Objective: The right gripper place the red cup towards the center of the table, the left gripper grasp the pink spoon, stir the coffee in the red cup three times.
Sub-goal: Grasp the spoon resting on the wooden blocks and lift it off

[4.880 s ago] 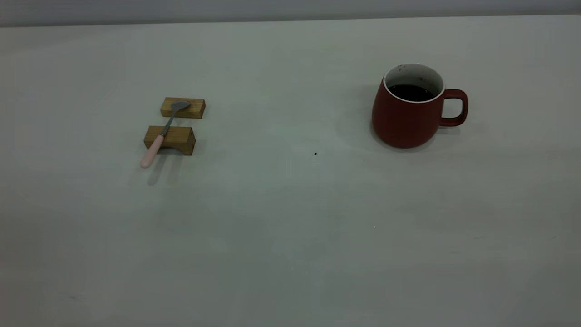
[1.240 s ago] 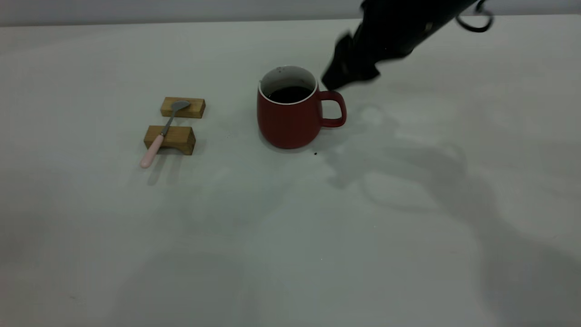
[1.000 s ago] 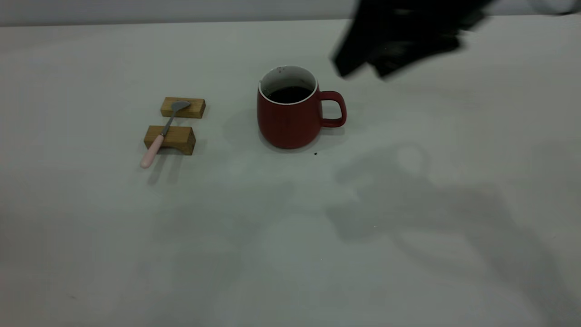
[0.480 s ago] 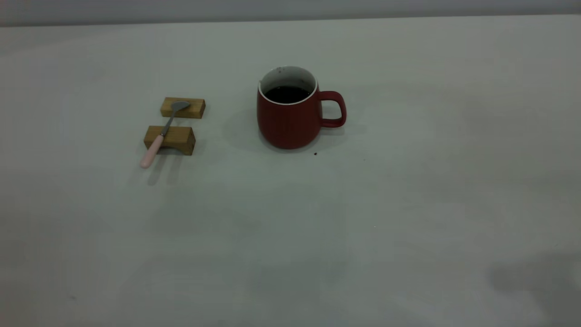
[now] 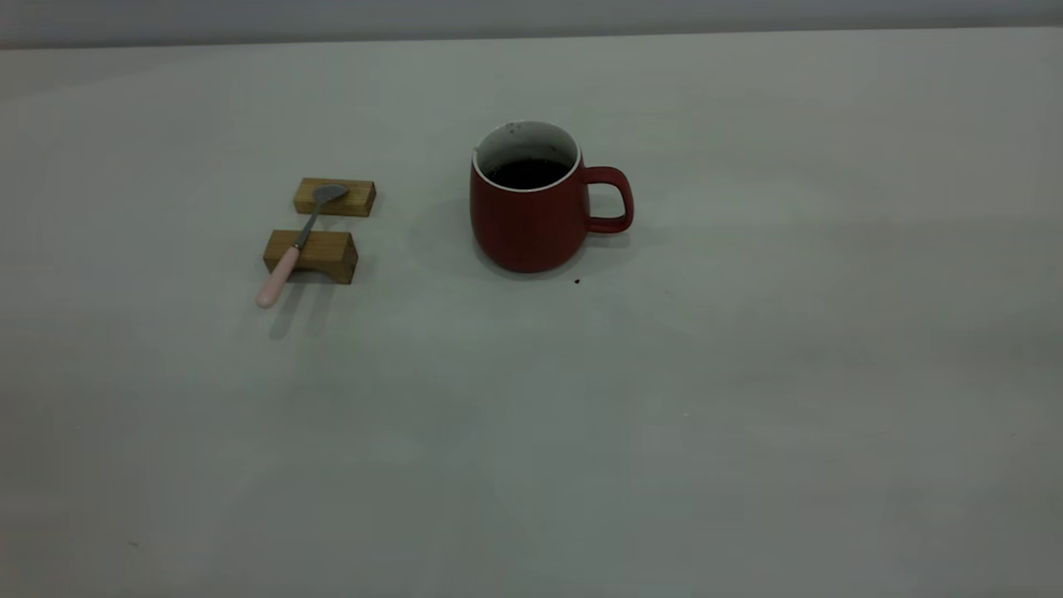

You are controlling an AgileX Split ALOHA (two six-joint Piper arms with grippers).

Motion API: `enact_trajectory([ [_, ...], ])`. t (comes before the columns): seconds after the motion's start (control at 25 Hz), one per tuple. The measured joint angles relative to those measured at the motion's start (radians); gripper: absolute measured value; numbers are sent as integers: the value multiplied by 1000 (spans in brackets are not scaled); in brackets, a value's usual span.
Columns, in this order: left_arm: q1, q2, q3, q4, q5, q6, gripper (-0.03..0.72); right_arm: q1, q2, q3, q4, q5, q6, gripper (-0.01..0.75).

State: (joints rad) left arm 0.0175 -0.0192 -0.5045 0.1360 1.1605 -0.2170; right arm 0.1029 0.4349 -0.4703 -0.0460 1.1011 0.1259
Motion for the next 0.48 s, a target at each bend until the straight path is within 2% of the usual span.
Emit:
enact_trajectory([
  [0.2,0,0,0,0,0,0,515,-19,-237,0,0,16,0,592],
  [0.48,0,0,0,0,0,0,515,-20,-408,1,0,23,0,592],
])
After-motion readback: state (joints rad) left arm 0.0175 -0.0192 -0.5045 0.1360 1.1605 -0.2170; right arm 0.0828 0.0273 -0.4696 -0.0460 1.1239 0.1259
